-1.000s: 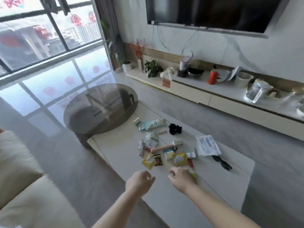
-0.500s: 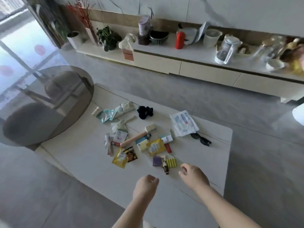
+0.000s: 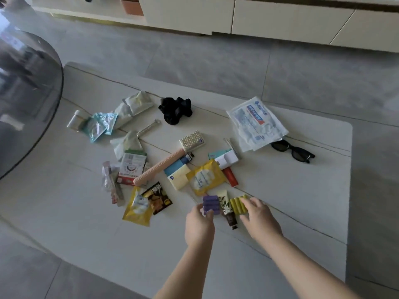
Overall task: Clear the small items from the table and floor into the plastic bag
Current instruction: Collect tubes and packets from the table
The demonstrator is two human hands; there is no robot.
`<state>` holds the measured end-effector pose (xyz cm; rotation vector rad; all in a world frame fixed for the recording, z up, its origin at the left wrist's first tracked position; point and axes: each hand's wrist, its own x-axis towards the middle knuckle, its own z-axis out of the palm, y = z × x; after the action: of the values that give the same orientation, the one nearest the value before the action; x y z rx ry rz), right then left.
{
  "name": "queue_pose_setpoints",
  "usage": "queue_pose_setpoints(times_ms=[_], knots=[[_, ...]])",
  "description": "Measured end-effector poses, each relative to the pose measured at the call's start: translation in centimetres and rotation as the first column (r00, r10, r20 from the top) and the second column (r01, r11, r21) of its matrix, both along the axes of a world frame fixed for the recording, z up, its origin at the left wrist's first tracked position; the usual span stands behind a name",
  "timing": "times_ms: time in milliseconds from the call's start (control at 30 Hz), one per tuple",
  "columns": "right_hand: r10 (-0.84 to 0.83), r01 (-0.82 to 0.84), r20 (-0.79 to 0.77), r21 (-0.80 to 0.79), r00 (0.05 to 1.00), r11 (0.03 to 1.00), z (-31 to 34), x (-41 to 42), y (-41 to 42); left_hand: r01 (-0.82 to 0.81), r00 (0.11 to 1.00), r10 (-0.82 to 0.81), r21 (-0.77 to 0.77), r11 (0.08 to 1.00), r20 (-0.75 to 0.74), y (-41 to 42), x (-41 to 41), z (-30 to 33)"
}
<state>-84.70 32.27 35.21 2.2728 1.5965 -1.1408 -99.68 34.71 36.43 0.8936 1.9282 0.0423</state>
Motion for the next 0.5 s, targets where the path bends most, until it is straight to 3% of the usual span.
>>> queue_pose_setpoints(times_ms=[233, 400, 500], knots=[[-0.189, 0.184, 0.133, 0.049, 0.973, 0.982, -3.6, -1.4, 1.1, -0.047, 0.99, 0.05, 0.025, 0.999, -0.131, 1.5, 1.6, -5.0], [-0.378, 0.377, 0.042, 0.019, 0.925, 0.926, -4.7, -1.5, 2.0, 0.012, 0.985, -0.001, 0.064, 0.998, -0.174, 1.8, 1.7, -6.0], [-0.387, 0.388, 0.02, -0.04, 0.922, 0.921, -4.6, -1.1, 2.4, 0.036, 0.988, -0.026, 0.06, 0.998, -0.153, 1.8, 1.5, -5.9]])
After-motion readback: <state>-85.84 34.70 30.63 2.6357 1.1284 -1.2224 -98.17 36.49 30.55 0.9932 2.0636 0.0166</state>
